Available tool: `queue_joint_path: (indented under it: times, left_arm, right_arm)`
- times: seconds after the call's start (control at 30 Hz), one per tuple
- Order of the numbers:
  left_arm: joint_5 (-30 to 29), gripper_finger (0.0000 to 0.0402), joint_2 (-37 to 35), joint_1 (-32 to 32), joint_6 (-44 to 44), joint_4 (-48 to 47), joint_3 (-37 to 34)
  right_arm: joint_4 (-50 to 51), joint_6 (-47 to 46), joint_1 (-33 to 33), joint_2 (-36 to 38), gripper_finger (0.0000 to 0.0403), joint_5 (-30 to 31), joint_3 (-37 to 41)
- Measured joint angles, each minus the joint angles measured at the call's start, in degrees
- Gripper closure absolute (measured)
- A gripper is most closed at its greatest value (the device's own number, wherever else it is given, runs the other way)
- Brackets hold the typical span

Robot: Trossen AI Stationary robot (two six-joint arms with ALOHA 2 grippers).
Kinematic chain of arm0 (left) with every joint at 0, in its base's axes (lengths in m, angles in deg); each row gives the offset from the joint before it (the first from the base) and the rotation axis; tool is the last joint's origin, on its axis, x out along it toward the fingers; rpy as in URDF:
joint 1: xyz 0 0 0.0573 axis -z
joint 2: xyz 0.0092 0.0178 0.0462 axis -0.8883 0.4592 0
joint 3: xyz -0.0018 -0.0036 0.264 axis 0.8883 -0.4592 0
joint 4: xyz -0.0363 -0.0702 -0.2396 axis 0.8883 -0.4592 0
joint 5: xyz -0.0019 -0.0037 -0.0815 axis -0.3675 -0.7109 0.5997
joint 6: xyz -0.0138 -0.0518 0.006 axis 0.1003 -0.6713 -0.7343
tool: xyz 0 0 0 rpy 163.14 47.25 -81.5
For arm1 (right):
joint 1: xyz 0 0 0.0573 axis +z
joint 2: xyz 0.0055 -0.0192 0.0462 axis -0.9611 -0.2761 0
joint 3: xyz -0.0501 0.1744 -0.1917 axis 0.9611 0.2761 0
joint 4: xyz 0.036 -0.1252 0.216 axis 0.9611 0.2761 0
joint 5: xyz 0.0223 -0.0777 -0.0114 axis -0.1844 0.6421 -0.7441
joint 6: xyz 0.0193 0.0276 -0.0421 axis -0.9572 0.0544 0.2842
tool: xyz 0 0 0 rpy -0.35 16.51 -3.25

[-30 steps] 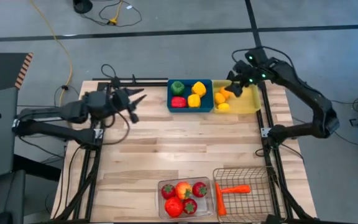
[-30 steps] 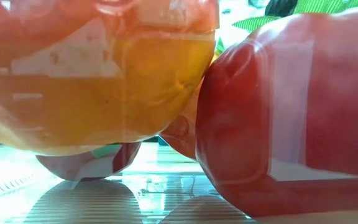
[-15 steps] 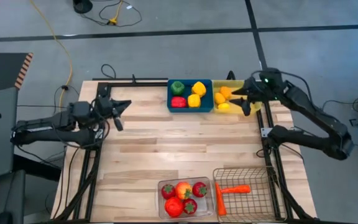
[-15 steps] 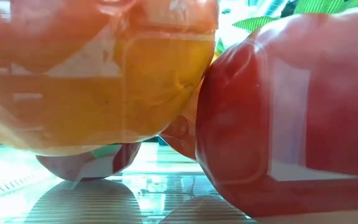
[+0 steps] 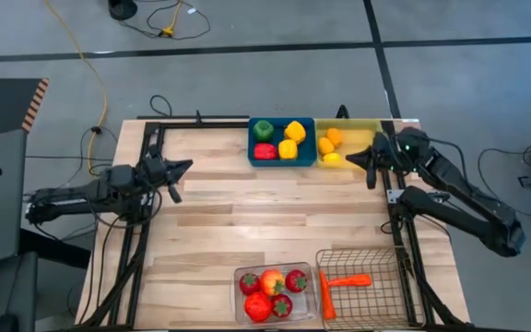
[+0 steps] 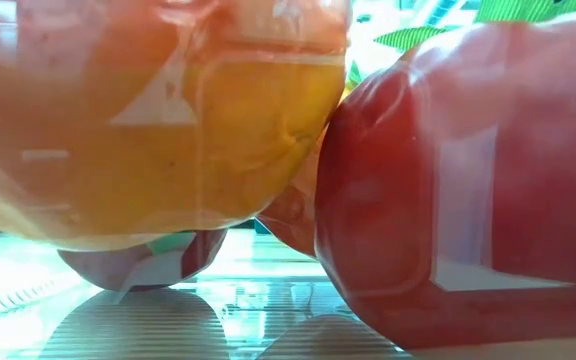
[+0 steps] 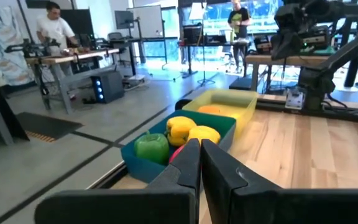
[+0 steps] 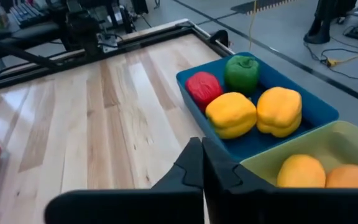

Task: Sort produce into baskets
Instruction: Return to Home Position

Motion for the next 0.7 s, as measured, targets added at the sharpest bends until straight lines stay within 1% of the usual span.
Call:
queue_joint_path:
  times: [0.07, 0.17, 0.23, 0.3, 0.37, 0.47, 0.6, 0.7]
  left_arm:
    - [0.0, 0.0401, -2.3, 0.0, 0.4, 0.0, -1.5]
    - [0.0, 0.0401, -6.0, 0.0, -0.1, -0.5, -3.3]
    - [-0.1, 0.0401, -8.4, 0.0, -0.4, -0.7, -4.5]
    - [-0.1, 0.0401, -10.6, 0.0, -0.3, -0.8, -5.5]
    - [-0.2, 0.0401, -10.8, 0.0, -0.3, -0.6, -6.2]
    - [-0.3, 0.0401, -10.1, 0.0, -0.2, -1.1, -6.4]
    - [-0.4, 0.0401, -10.4, 0.0, -0.6, -2.1, -6.4]
    - [-0.4, 0.0401, -10.6, 0.0, -0.9, -2.7, -6.4]
  right_arm:
    - [-0.4, -0.8, 0.0, 2.3, 0.0378, 0.0, 1.8]
    - [-0.3, -2.6, 0.0, 6.1, 0.0356, 0.0, 4.5]
    - [-0.7, -3.0, 0.0, 8.8, 0.0353, 0.1, 5.9]
    - [-0.8, -3.0, -0.1, 11.5, 0.0358, 0.3, 7.3]
    - [-1.3, -4.3, 0.0, 14.2, 0.0371, 1.4, 8.6]
    - [-5.0, -8.2, -0.1, 17.8, 0.0386, 3.3, 11.3]
    - [-12.4, -12.4, 0.0, 21.8, 0.0386, 3.5, 16.8]
    - [-17.3, -15.8, 0.0, 24.0, 0.0375, 4.2, 21.5]
